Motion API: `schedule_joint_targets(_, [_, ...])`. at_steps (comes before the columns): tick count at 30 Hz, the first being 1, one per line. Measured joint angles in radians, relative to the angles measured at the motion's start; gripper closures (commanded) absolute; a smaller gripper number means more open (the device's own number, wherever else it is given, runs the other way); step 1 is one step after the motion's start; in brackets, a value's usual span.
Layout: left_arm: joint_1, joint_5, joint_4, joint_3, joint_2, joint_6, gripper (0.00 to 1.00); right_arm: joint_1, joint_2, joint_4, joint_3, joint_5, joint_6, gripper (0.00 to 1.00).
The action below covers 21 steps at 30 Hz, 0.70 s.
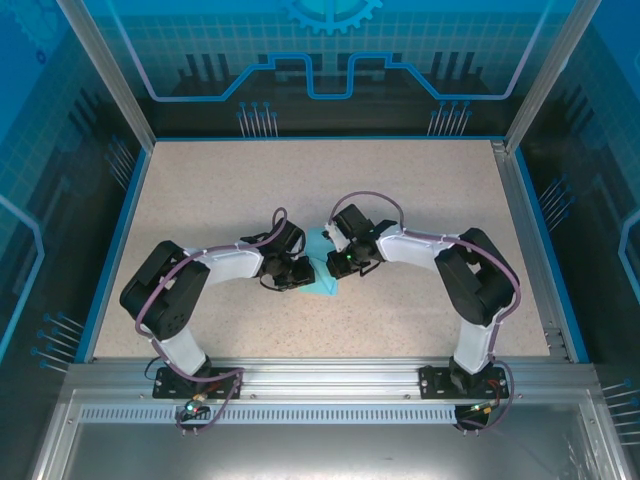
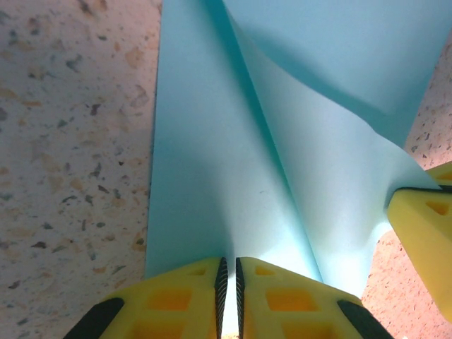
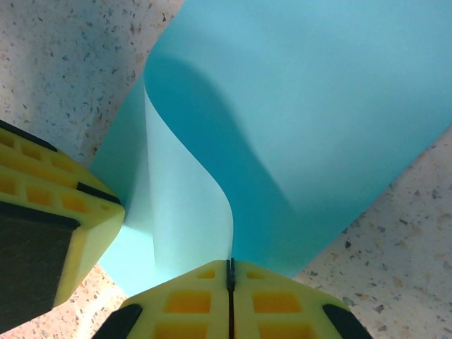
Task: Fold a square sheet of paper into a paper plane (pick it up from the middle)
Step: Fold the triangle a second time at the center of the table.
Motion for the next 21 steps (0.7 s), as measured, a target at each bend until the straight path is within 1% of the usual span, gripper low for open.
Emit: schedule_joint_targets(21, [0.000,0.000,0.000,0.000,0.000,0.000,0.83,-0.014,0.063,-0.056,0.070,0.018,-0.055,0.92])
